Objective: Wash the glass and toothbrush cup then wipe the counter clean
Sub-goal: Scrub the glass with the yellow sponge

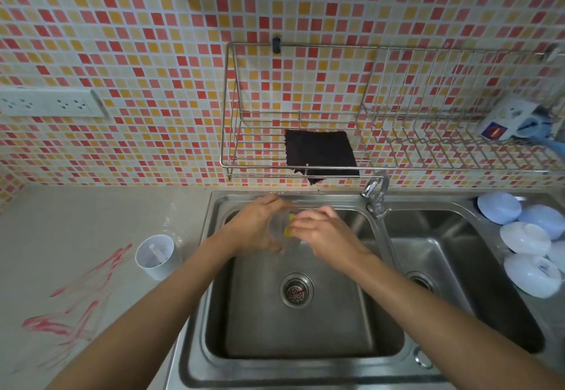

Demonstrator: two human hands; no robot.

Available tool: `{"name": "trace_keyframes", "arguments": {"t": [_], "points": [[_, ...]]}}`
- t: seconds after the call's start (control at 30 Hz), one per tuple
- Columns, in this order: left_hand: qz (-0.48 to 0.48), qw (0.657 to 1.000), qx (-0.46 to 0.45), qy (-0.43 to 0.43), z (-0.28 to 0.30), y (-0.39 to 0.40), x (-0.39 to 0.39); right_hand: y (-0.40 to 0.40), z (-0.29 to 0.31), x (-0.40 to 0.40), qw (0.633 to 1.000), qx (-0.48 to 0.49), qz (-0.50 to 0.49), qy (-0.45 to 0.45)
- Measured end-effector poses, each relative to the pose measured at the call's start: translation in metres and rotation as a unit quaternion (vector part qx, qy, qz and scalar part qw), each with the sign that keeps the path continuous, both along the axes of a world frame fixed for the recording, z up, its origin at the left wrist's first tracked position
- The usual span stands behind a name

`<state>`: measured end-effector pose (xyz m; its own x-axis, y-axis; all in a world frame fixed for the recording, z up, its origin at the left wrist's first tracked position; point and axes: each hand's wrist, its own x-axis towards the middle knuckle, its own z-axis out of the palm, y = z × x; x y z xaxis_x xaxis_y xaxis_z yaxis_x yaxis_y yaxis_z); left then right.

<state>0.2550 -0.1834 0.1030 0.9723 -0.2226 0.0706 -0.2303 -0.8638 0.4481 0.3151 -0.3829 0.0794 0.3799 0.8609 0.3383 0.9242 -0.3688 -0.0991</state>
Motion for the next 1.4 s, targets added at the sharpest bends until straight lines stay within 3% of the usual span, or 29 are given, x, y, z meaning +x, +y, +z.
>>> {"name": "trace_keyframes", "arguments": {"t": [0.07,0.17,0.2,0.33,0.4,0.47,0.57,0.63,0.73,0.8,1.0,1.2,1.4], "points": [[-0.005,1.0,0.016,0.001,0.004,0.001,0.001,0.005,-0.006,-0.008,1.0,0.011,-0.017,0.022],[-0.015,0.999,0.02,0.025,-0.003,0.007,-0.005,0.009,-0.016,-0.02,0.978,0.032,-0.032,0.206],[-0.015,0.999,0.017,0.034,-0.007,0.007,-0.009,0.008,-0.016,-0.021,0.973,0.018,-0.03,0.23],[0.001,0.999,-0.023,0.028,-0.011,0.006,-0.012,0.005,-0.012,-0.018,0.999,-0.024,-0.014,0.045],[0.008,0.999,-0.028,0.025,-0.008,0.008,-0.009,0.002,-0.009,-0.021,0.999,0.008,-0.032,0.023],[0.012,0.999,-0.013,0.029,-0.005,0.011,-0.007,0.003,-0.01,-0.025,0.995,0.035,-0.041,0.079],[0.001,0.999,0.001,0.039,-0.006,0.009,-0.008,0.003,-0.011,-0.028,0.964,0.047,-0.057,0.254],[-0.008,0.999,0.008,0.036,-0.006,0.005,-0.008,0.002,-0.008,-0.027,0.972,0.02,-0.04,0.23],[0.001,0.999,-0.013,0.036,-0.004,0.0,-0.007,-0.001,-0.005,-0.018,0.999,0.008,-0.003,0.048],[0.02,0.999,-0.033,0.035,-0.001,0.004,-0.006,-0.005,-0.001,-0.013,1.0,0.022,-0.02,0.003],[0.026,0.999,-0.029,0.038,-0.003,0.009,-0.007,-0.004,-0.01,-0.025,0.998,0.043,0.003,0.053],[0.008,0.999,-0.043,0.022,0.005,0.006,-0.004,0.0,-0.003,-0.013,0.998,0.056,-0.007,0.042],[0.023,0.997,-0.038,0.063,0.0,0.016,-0.002,-0.007,-0.004,-0.017,0.997,0.031,0.021,0.063]]}}
